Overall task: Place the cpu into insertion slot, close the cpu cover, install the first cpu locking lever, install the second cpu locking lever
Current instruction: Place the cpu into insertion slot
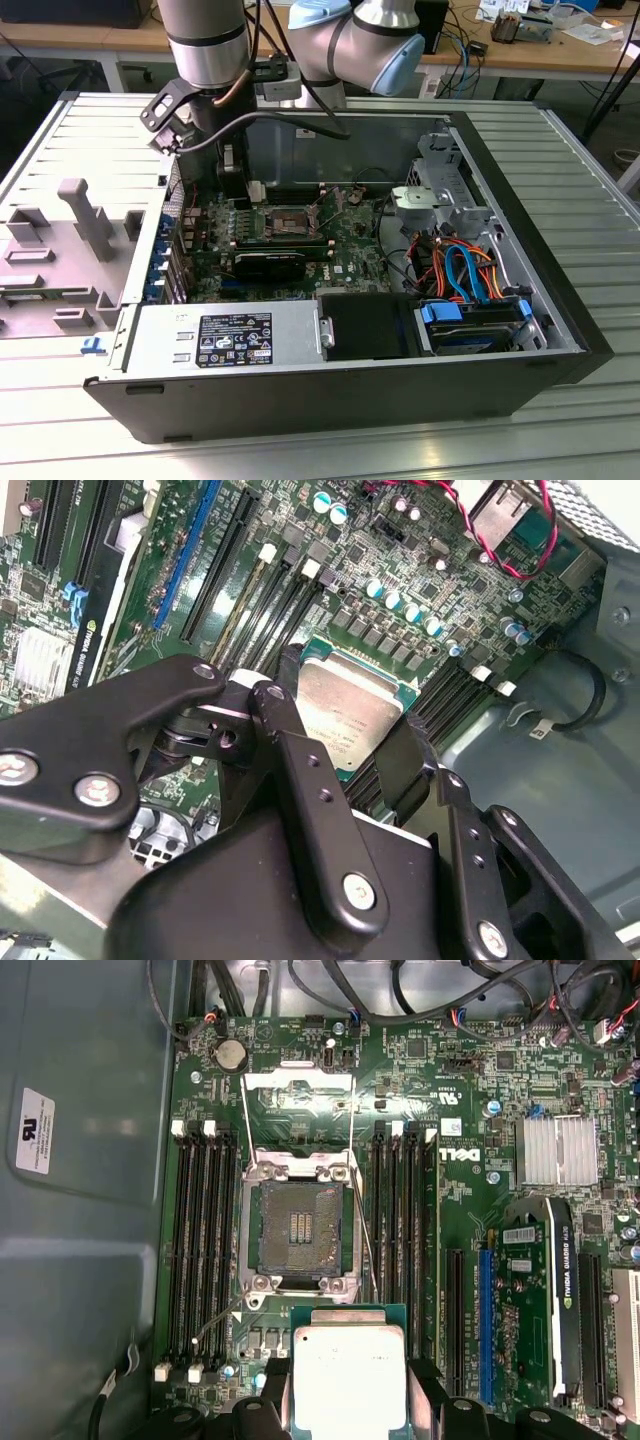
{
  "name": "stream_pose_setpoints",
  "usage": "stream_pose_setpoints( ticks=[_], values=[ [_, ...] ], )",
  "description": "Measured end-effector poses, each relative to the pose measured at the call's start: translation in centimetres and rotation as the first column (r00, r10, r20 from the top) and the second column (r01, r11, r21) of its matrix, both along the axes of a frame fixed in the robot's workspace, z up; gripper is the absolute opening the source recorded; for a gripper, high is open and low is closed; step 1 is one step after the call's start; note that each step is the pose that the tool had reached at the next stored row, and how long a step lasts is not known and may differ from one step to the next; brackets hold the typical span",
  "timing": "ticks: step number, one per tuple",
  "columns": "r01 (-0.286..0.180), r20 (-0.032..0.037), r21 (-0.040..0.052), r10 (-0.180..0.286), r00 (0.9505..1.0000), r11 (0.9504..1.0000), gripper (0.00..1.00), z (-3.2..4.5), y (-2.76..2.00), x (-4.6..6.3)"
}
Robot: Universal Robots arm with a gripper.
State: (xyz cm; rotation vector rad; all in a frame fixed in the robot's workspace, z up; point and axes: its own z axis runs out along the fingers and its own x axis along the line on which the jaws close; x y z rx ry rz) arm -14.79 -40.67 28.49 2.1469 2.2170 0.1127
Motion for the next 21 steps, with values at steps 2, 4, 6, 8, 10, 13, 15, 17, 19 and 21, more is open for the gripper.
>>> stream_pose_setpoints(
  ticks=[2,4,6,8,10,13,15,17,19,21],
  values=[
    [0.000,0.0000,0.0000,0.000,1.0000,1.0000,0.55,0.00,0.00,-0.05],
    [0.000,-0.0001,0.0000,0.000,1.0000,1.0000,0.55,-0.01,0.00,-0.08],
    [0.000,-0.0001,0.0000,0.000,1.0000,1.0000,0.55,-0.02,0.00,-0.13],
    [0.000,0.0000,0.0000,0.000,1.0000,1.0000,0.55,-0.03,0.00,-0.17],
    [0.000,-0.0001,0.0000,0.000,1.0000,1.0000,0.55,-0.03,0.00,-0.22],
    [0.000,0.0000,0.0000,0.000,1.0000,1.0000,0.55,-0.05,0.00,-0.30],
    [0.000,-0.0001,0.0000,0.000,1.0000,1.0000,0.55,-0.05,0.00,-0.33],
    [0.000,0.0000,0.0000,0.000,1.0000,1.0000,0.55,-0.07,0.00,-0.40],
    [0.000,-0.0001,0.0000,0.000,1.0000,1.0000,0.55,-0.07,0.00,-0.45],
    [0.000,0.0000,0.0000,0.000,1.0000,1.0000,0.55,-0.09,0.00,-0.51]
  ],
)
